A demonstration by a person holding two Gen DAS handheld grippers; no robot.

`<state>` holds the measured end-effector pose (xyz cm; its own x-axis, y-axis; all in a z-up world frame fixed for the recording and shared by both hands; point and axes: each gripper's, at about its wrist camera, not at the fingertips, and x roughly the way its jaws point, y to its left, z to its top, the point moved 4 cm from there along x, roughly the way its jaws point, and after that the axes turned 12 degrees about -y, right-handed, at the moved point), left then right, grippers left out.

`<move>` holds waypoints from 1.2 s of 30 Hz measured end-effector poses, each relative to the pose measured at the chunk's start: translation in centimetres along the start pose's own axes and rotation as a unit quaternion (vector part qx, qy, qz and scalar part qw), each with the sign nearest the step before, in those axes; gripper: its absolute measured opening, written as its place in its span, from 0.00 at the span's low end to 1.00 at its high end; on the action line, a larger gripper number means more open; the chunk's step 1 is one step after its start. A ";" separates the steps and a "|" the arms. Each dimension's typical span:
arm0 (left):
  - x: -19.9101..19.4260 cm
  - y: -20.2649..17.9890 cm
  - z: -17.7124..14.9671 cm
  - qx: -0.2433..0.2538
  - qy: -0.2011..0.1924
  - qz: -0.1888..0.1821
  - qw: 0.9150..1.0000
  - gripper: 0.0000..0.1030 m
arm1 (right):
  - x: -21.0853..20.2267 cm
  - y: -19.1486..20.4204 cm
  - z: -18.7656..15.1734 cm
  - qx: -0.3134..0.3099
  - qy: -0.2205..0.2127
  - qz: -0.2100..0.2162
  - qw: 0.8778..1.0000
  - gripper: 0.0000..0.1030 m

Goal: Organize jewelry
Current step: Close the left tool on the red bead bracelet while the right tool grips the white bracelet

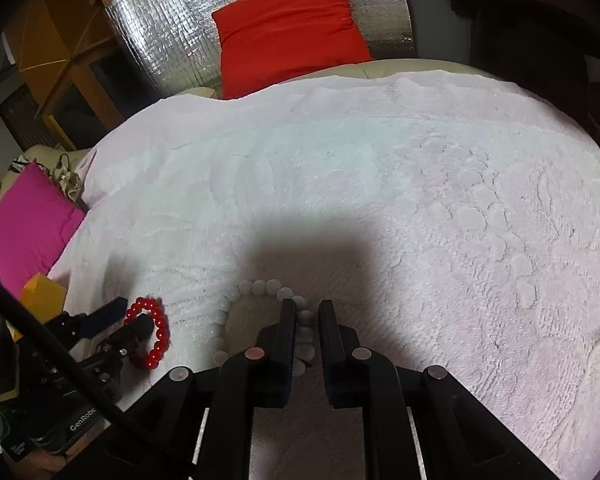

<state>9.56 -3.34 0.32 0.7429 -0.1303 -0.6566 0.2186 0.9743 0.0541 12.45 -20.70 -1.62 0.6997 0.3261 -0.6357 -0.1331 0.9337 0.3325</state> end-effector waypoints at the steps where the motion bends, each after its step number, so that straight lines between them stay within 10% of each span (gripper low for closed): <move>1: 0.0 -0.2 0.0 -0.001 0.002 -0.007 1.000 0.14 | 0.1 0.1 -0.1 0.000 0.002 0.000 1.000 0.13; 9: -1.3 -1.4 -0.4 0.014 0.014 -0.027 0.999 0.11 | 0.2 1.3 -0.7 -0.030 0.005 -0.011 0.999 0.22; 19: -2.7 -0.6 -1.4 0.018 0.019 -0.026 0.999 0.12 | -1.0 0.6 -1.0 -0.042 0.010 -0.008 0.999 0.12; 24: -3.1 -0.5 -0.9 0.017 0.000 -0.014 1.000 0.52 | -1.7 0.0 -0.8 -0.022 0.006 -0.004 1.000 0.12; 26: -3.0 -0.5 -0.7 0.020 -0.005 -0.015 1.000 0.52 | -1.6 0.0 -0.6 -0.013 0.007 0.001 1.000 0.12; 30: -2.1 -0.7 -0.7 0.025 -0.004 -0.020 0.999 0.51 | -1.0 0.4 -0.4 -0.016 0.007 -0.003 1.000 0.17; 36: -0.9 -1.4 -0.9 0.033 0.010 -0.037 0.999 0.14 | 0.1 1.1 -0.6 -0.042 -0.004 -0.022 0.999 0.26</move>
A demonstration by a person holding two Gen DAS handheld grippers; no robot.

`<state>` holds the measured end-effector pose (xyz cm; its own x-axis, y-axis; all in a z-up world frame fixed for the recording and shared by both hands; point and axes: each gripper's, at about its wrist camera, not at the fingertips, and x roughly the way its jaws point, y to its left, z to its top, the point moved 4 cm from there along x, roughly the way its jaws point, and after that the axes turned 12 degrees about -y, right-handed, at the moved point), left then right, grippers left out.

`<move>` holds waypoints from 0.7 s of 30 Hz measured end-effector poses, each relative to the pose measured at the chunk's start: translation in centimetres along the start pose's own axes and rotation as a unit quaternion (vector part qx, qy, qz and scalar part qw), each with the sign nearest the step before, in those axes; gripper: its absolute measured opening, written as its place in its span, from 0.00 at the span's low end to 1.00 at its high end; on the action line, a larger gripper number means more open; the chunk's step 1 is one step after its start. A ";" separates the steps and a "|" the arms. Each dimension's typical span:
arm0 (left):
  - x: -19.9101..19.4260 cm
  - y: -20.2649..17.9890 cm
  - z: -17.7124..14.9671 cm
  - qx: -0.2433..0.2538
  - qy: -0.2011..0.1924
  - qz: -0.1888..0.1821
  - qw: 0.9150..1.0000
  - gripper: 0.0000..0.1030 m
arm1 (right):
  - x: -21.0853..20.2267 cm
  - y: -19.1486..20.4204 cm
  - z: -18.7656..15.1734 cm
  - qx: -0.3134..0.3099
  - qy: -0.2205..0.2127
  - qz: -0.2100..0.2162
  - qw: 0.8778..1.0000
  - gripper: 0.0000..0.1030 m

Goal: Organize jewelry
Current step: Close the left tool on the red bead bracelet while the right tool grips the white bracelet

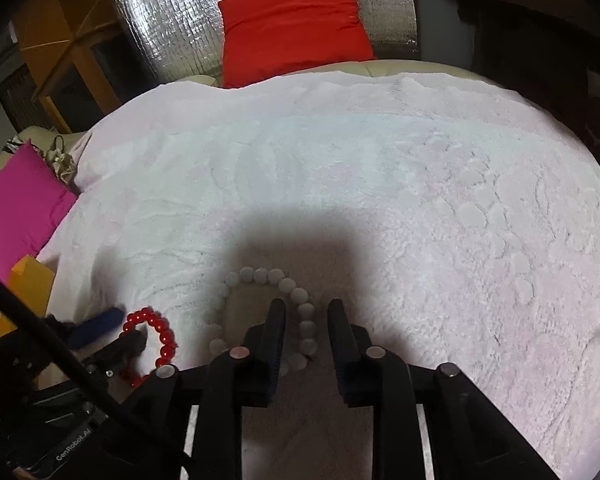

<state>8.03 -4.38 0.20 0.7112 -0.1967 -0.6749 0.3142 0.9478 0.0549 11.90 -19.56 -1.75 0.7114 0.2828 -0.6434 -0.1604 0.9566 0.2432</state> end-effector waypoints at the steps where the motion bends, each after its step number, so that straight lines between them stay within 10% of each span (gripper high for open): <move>1: -0.1 -0.4 0.1 0.002 0.000 -0.003 1.000 0.10 | 0.1 0.1 0.0 -0.006 -0.002 -0.002 1.000 0.26; 7: -1.1 -0.9 0.2 -0.002 -0.005 -0.025 1.000 0.10 | 0.0 1.2 -0.2 -0.035 -0.007 -0.001 0.999 0.11; 21: -5.6 1.7 0.5 -0.028 -0.044 -0.001 0.999 0.09 | -3.5 0.7 1.4 0.000 -0.032 0.059 0.998 0.10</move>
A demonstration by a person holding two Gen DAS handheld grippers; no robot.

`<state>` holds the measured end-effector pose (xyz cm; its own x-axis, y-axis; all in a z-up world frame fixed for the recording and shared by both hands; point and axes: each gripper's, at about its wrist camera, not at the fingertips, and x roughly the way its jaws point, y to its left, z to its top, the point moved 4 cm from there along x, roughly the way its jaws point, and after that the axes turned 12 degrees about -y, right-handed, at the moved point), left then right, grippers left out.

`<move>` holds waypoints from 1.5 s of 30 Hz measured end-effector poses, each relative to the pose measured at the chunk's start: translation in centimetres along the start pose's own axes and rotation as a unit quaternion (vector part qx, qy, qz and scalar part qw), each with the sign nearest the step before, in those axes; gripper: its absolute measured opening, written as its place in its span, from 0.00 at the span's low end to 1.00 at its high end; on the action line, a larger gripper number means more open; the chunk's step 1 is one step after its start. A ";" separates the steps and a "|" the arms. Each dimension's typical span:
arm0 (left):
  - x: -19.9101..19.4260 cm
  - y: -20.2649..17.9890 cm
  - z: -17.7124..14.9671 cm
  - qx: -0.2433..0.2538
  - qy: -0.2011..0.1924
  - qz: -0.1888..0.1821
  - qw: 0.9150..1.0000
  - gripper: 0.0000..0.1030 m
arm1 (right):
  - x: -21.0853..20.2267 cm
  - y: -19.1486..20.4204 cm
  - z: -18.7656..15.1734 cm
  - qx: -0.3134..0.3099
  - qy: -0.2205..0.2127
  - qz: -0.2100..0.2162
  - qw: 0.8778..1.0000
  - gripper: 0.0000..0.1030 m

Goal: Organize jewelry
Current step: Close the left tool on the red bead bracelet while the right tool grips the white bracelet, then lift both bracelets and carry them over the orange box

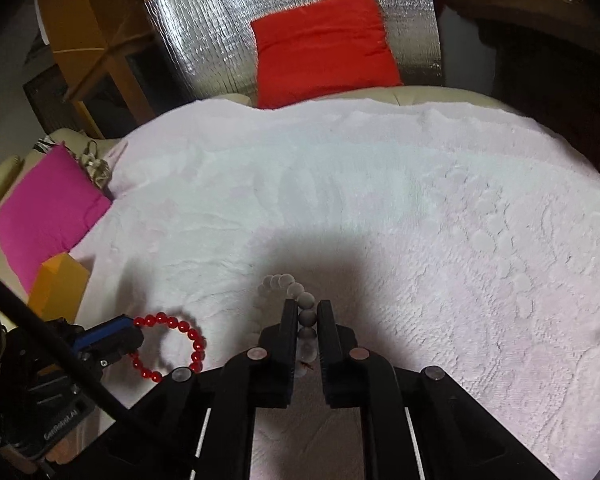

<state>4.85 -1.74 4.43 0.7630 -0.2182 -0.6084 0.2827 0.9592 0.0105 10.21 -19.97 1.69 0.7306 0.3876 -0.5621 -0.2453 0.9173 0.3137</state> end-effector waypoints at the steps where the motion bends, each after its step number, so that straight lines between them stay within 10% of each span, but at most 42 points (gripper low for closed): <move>1: -0.4 0.2 0.0 -0.001 -0.003 0.003 1.000 0.09 | -0.3 0.0 0.1 0.002 -0.003 0.003 1.000 0.10; 45: -9.8 1.8 -0.1 -0.023 -0.075 0.092 0.993 0.09 | -5.0 9.1 0.3 -0.030 -0.050 0.076 0.995 0.10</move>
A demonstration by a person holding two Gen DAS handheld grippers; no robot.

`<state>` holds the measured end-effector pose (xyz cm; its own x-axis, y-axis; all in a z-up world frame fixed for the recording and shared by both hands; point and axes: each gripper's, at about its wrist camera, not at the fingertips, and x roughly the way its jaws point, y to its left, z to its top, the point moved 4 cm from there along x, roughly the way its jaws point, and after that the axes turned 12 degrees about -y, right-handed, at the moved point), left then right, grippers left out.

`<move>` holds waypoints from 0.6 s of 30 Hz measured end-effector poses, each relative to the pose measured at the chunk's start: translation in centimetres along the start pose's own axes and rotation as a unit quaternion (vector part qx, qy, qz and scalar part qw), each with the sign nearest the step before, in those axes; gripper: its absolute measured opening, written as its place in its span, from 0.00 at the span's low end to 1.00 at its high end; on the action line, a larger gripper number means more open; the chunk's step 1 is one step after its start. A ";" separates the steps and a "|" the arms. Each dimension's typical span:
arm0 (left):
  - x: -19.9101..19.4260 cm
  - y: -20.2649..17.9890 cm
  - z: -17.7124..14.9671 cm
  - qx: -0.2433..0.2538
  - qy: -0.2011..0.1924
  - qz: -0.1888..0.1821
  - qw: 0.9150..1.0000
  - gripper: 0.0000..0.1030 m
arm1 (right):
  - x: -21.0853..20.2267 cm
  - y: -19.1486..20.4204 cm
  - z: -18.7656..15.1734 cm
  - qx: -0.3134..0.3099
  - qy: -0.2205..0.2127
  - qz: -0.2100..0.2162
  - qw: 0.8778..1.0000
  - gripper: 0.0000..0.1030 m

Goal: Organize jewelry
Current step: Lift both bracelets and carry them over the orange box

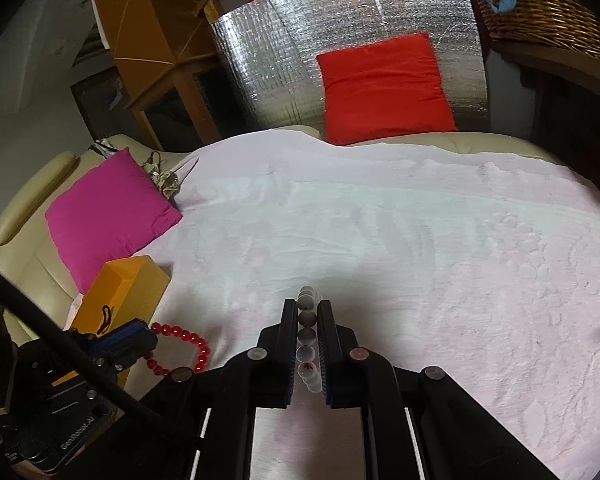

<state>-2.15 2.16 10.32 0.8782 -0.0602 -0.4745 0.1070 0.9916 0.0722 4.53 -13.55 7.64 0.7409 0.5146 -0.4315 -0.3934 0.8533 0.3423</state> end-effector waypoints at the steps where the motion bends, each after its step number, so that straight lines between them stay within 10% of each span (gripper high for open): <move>1: -0.3 0.4 0.1 -0.002 -0.003 0.003 1.000 0.09 | 0.2 0.4 0.0 -0.001 0.000 0.002 1.000 0.10; 18: -6.5 7.0 -0.3 -0.060 -0.048 0.069 0.995 0.09 | 1.3 10.4 -1.7 -0.072 -0.002 0.048 0.996 0.10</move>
<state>-7.27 9.57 13.65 0.9214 0.0728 -0.3816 -0.0691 0.9973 0.0235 0.43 -3.89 9.19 0.6990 0.5937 -0.3988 -0.5355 0.8040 0.2584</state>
